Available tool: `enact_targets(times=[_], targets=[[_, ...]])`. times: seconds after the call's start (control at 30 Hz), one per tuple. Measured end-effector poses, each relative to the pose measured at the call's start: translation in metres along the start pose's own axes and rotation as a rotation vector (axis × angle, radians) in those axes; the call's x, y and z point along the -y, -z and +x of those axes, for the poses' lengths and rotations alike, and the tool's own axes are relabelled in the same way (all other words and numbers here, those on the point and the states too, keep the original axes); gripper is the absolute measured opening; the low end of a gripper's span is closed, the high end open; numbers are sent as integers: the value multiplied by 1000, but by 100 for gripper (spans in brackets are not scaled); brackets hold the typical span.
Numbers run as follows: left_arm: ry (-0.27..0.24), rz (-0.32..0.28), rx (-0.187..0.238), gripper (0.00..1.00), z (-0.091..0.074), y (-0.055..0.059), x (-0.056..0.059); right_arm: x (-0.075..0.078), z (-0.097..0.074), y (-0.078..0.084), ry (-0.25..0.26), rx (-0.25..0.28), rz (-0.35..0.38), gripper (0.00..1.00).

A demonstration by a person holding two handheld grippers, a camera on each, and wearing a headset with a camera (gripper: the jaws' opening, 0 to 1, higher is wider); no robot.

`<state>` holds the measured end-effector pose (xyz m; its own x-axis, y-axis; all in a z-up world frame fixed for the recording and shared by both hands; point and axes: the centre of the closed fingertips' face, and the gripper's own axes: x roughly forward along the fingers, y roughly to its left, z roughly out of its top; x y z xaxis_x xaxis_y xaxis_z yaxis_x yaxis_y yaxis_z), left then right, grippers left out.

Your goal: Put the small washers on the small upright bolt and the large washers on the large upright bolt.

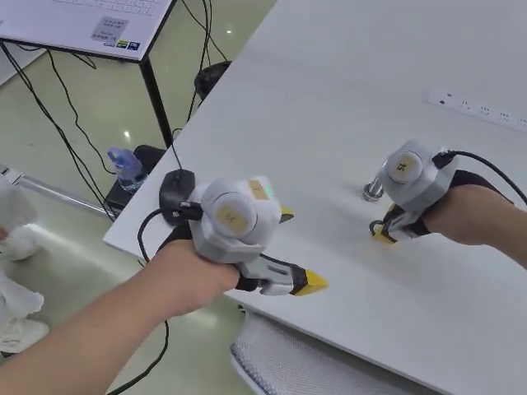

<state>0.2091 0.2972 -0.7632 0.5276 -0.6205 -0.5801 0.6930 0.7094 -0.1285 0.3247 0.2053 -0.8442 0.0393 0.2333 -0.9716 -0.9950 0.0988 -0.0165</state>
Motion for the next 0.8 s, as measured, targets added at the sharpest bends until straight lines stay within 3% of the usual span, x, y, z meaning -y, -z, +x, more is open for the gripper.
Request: enact_targets(times=[0.4,0.8], targets=[[-2,10,-8,66,3,-6,3,26,-22,15,17,5,26,21],[-9,9,-13,66,6,-6,3,50,-34,4,31,25,39,21]])
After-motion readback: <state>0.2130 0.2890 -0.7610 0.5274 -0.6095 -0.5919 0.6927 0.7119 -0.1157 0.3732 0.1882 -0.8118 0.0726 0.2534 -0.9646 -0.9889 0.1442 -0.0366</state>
